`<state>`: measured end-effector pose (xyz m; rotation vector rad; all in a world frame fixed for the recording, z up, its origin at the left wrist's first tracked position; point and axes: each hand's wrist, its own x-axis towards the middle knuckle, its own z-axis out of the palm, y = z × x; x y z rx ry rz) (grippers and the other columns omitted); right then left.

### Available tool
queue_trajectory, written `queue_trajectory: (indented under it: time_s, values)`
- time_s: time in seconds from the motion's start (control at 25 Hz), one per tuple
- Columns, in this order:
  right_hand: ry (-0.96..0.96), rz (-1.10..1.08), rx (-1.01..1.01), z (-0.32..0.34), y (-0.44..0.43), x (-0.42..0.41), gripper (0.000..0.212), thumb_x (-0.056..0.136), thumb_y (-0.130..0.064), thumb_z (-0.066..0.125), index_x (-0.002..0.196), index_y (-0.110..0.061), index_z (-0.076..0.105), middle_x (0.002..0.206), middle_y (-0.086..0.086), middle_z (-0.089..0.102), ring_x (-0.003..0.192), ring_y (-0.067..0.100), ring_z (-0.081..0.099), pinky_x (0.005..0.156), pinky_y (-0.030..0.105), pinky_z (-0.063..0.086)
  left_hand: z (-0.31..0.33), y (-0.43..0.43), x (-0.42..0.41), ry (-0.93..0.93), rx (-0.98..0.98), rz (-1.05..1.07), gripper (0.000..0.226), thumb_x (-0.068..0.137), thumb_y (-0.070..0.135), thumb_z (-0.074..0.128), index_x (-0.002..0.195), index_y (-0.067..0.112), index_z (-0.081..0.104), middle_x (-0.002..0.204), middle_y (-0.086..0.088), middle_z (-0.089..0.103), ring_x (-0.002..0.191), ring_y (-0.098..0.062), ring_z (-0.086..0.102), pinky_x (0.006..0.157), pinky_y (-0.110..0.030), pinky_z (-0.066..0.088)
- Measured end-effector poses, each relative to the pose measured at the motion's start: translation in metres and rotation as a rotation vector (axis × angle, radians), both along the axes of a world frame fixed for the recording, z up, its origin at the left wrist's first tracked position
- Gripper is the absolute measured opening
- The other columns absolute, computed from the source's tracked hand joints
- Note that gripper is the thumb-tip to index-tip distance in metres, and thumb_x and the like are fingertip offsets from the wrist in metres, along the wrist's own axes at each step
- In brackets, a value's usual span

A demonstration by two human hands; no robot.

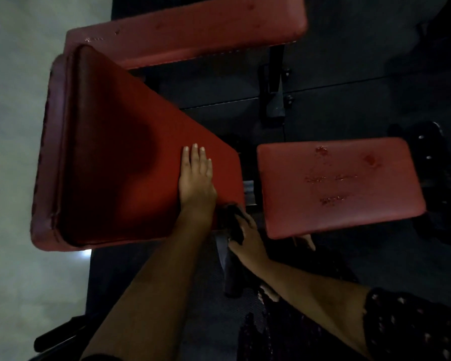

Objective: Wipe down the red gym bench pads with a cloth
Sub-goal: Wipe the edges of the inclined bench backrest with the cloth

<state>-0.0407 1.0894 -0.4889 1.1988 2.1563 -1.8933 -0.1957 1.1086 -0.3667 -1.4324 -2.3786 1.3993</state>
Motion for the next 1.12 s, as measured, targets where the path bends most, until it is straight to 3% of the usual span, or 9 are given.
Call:
queue_trajectory:
  time_s: [0.16, 0.32, 0.44, 0.6, 0.76, 0.88, 0.96, 1.12]
  values:
    - [-0.116, 0.078, 0.019, -0.018, -0.014, 0.023, 0.066, 0.090, -0.017, 0.062, 0.149, -0.020, 0.031, 0.159, 0.003, 0.013, 0.140, 0.025, 0.031, 0.111, 0.029, 0.031, -0.002, -0.001, 0.001, 0.009, 0.008, 0.008, 0.065, 0.102, 0.045, 0.022, 0.155, 0.012, 0.007, 0.163, -0.017, 0.000, 0.149, -0.038, -0.004, 0.115, -0.060, -0.006]
    - [-0.090, -0.113, -0.037, -0.021, -0.011, 0.011, 0.057, 0.092, -0.013, 0.059, 0.145, -0.016, 0.039, 0.151, 0.008, 0.032, 0.133, 0.025, 0.041, 0.097, 0.012, 0.027, -0.004, -0.004, 0.002, 0.004, 0.030, -0.035, 0.065, 0.102, 0.044, 0.022, 0.155, 0.011, 0.006, 0.162, -0.014, -0.010, 0.149, -0.036, -0.005, 0.116, -0.060, -0.001]
    - [-0.073, -0.156, 0.028, -0.021, 0.027, -0.019, 0.053, 0.093, -0.007, 0.053, 0.144, -0.015, 0.042, 0.148, 0.011, 0.039, 0.131, 0.027, 0.043, 0.098, 0.016, 0.028, -0.007, -0.005, 0.001, 0.016, 0.027, -0.057, 0.065, 0.102, 0.043, 0.018, 0.155, 0.010, 0.000, 0.161, -0.015, -0.018, 0.149, -0.034, -0.010, 0.116, -0.060, -0.001]
    - [-0.009, -0.041, 0.167, -0.022, 0.096, -0.076, 0.054, 0.095, -0.012, 0.049, 0.147, -0.018, 0.038, 0.151, 0.009, 0.036, 0.132, 0.030, 0.042, 0.108, 0.032, 0.031, -0.009, -0.004, 0.002, -0.016, 0.060, -0.006, 0.062, 0.103, 0.041, 0.020, 0.156, 0.013, 0.005, 0.163, -0.015, -0.003, 0.149, -0.037, -0.007, 0.115, -0.059, -0.008]
    - [-0.051, 0.043, 0.223, -0.041, 0.152, -0.133, 0.058, 0.090, -0.011, 0.054, 0.146, -0.014, 0.038, 0.150, 0.013, 0.037, 0.130, 0.037, 0.044, 0.108, 0.044, 0.036, -0.013, -0.007, 0.015, -0.106, 0.342, -0.045, 0.060, 0.096, 0.037, 0.044, 0.150, 0.014, 0.034, 0.160, -0.013, 0.023, 0.148, -0.035, 0.014, 0.109, -0.056, -0.023]
    - [-0.083, 0.129, 0.228, -0.059, 0.180, -0.155, 0.064, 0.086, -0.008, 0.056, 0.147, -0.013, 0.038, 0.150, 0.017, 0.035, 0.131, 0.041, 0.042, 0.109, 0.045, 0.035, -0.022, -0.012, 0.025, -0.134, 0.207, -0.018, 0.064, 0.100, 0.041, 0.033, 0.154, 0.012, 0.018, 0.163, -0.016, 0.006, 0.150, -0.035, -0.001, 0.105, -0.058, -0.028]
    - [-0.135, 0.157, 0.225, -0.069, 0.179, -0.151, 0.067, 0.087, -0.005, 0.056, 0.149, -0.014, 0.032, 0.155, 0.016, 0.027, 0.135, 0.038, 0.037, 0.111, 0.041, 0.032, -0.027, -0.016, 0.026, -0.082, 0.083, -0.048, 0.067, 0.101, 0.044, 0.025, 0.155, 0.009, 0.006, 0.162, -0.019, -0.004, 0.148, -0.038, -0.008, 0.106, -0.059, -0.023]
    - [-0.200, 0.067, 0.118, -0.073, 0.135, -0.101, 0.066, 0.089, -0.002, 0.051, 0.150, -0.015, 0.030, 0.155, 0.013, 0.026, 0.136, 0.033, 0.036, 0.108, 0.032, 0.032, -0.030, -0.015, 0.025, -0.095, 0.075, -0.031, 0.065, 0.102, 0.042, 0.028, 0.155, 0.009, 0.011, 0.162, -0.019, 0.004, 0.148, -0.043, -0.005, 0.111, -0.062, -0.013]
